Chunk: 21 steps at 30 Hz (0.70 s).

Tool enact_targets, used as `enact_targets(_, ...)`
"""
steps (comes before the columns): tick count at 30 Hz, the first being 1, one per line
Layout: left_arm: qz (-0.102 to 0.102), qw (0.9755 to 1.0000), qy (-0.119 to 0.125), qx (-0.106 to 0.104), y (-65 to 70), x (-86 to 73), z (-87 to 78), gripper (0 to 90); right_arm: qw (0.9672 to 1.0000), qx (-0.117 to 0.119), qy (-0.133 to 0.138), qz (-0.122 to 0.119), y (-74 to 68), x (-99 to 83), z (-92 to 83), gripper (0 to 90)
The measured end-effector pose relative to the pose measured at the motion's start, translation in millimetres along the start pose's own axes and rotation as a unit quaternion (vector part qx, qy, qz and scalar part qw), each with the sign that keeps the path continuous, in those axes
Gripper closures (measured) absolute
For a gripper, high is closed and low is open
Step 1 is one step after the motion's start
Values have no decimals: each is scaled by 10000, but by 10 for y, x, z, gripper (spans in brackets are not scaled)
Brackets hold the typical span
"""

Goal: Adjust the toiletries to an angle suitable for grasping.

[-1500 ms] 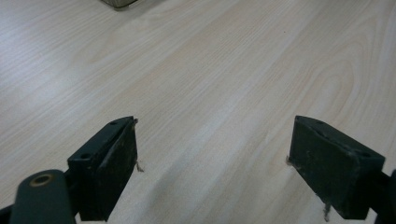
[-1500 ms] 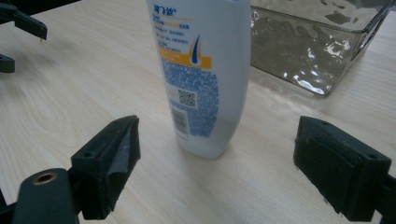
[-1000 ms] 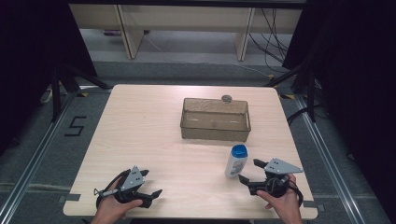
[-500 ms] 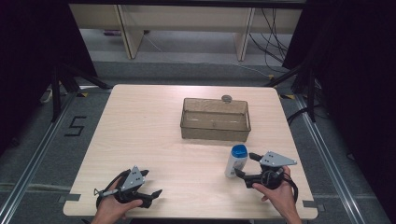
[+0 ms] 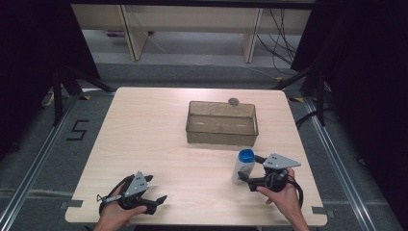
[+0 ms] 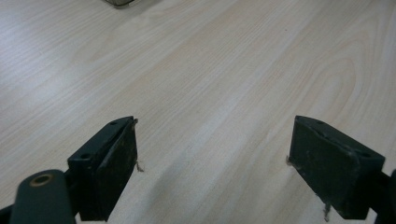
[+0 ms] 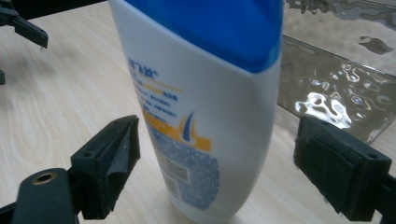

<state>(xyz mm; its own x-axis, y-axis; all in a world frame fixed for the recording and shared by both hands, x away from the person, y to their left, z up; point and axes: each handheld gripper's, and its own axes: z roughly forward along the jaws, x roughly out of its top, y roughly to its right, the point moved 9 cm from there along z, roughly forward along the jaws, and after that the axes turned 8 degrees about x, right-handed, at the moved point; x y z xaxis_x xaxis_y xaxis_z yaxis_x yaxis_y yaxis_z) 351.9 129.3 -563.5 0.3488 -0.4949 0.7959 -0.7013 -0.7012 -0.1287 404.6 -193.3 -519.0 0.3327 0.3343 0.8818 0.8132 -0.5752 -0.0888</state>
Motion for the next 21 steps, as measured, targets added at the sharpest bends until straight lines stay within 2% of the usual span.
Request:
enact_targets(3,3,10000,-4,-6,1,-2,1,150,10000,35,53,-27,-8,22,27,156)
enact_targets(5,-1,10000,-3,-6,1,-1,1,150,10000,44,29,59,-20,19,38,157)
enact_targets(6,-5,10000,3,1,0,0,0,150,10000,3,21,-15,5,21,46,158)
enact_targets(9,-11,10000,1,-4,0,0,1,150,10000,-28,79,-40,28,36,49,160)
enact_targets(10,-6,10000,1,-2,1,0,1,150,9999,39,86,127,13,30,59,159)
enact_targets(14,-13,10000,0,-9,1,0,1,150,9998,57,56,172,17,25,60,162)
enact_targets(16,-14,10000,2,0,0,0,1,150,9999,81,119,50,34,42,79,170)
enact_targets(18,-11,10000,2,-4,0,1,0,150,9999,65,113,33,40,42,86,172)
enact_targets(19,-6,10000,-2,-14,1,0,0,150,9997,126,110,151,15,38,96,179)
enact_targets(21,-6,10000,-8,-18,1,-1,0,150,9997,140,59,170,12,31,91,179)
